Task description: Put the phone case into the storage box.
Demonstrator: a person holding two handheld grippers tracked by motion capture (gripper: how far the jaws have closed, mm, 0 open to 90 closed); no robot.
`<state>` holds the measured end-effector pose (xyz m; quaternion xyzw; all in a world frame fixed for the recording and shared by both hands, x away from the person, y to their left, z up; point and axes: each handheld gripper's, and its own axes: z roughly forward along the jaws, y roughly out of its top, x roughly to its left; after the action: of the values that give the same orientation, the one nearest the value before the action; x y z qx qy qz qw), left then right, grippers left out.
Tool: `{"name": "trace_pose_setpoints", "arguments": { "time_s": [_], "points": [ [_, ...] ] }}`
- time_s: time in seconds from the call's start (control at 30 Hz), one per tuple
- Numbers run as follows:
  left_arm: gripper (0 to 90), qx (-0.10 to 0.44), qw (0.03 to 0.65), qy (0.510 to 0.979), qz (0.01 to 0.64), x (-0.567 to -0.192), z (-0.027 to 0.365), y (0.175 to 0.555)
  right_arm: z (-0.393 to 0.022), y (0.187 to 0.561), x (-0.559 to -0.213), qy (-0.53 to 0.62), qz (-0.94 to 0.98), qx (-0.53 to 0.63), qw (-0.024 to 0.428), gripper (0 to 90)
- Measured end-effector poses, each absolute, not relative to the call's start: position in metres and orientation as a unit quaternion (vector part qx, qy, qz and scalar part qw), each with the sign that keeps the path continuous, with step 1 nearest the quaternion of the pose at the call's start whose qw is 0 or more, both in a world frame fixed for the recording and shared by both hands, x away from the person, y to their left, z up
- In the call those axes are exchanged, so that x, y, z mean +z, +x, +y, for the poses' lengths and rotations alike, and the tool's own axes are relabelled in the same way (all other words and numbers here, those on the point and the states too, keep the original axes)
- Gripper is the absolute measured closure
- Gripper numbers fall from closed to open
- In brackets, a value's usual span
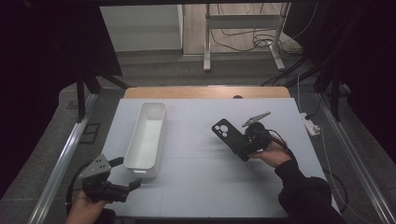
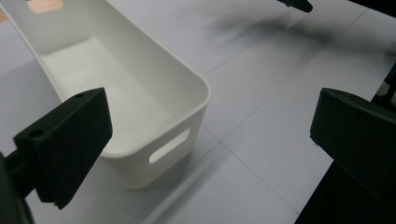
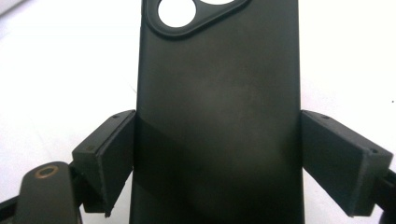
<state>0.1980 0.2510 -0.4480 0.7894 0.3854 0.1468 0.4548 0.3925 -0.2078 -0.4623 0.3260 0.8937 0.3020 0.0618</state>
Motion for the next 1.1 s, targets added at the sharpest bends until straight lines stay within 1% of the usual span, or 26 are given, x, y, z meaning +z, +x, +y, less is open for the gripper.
{"name": "trace_pose_setpoints", "arguments": {
  "time_s": [0.33,0.83,1.1],
  "points": [
    [0.0,0.142,0.466,0.802,0.346,-0.435,0.235,0.215,-0.210,0.376,-0.451,0.310,0.891,0.326,0.060,14.5],
    [0.0,0.126,0.475,0.815,0.306,-0.431,0.205,0.244,-0.214,0.358,-0.441,0.294,0.891,0.341,0.056,14.5],
    [0.0,0.115,0.486,0.816,0.292,-0.429,0.196,0.256,-0.213,0.350,-0.438,0.286,0.891,0.348,0.051,14.5]
  ]
}}
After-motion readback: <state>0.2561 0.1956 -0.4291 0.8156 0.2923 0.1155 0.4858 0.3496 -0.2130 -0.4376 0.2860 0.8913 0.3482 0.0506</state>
